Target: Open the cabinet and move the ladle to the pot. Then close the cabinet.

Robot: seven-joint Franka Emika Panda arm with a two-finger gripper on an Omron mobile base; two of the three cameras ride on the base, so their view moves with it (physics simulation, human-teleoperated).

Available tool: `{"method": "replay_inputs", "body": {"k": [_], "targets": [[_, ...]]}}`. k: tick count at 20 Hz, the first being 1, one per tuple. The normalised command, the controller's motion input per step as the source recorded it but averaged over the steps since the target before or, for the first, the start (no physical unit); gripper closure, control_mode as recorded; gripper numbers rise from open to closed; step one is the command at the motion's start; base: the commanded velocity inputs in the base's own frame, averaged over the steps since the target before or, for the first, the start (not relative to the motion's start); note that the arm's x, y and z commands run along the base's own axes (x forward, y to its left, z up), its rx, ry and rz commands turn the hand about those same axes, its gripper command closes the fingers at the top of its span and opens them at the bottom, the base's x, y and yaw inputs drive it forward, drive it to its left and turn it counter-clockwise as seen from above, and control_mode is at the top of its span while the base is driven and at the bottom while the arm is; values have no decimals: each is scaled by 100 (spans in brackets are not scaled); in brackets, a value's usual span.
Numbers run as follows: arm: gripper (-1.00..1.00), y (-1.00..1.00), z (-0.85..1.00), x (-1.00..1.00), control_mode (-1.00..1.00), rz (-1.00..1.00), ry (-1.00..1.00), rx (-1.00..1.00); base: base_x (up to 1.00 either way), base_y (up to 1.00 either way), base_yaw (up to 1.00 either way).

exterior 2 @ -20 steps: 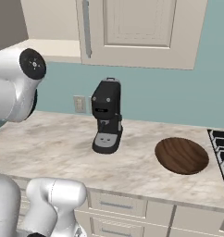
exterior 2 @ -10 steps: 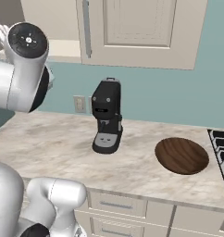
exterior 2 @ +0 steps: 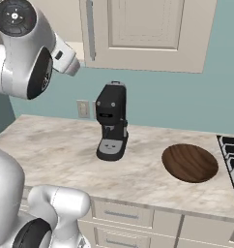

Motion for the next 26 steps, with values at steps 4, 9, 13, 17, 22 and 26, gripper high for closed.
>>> {"method": "replay_inputs", "body": {"k": [4,9,13,17,22,26], "targets": [[-100,-46,0,56,-100,0,-21,-36,0,0,0],[-100,-8,0,60,-100,-3,-5,-26,0,0,0],[-100,-5,0,62,-100,-8,3,-10,0,0,0],[-100,-17,0,57,-100,-4,9,-2,0,0,0],[-100,-8,0,39,-100,-1,3,0,0,0,0],[-100,0,-2,42,-100,0,0,0,0,0,0]]}}
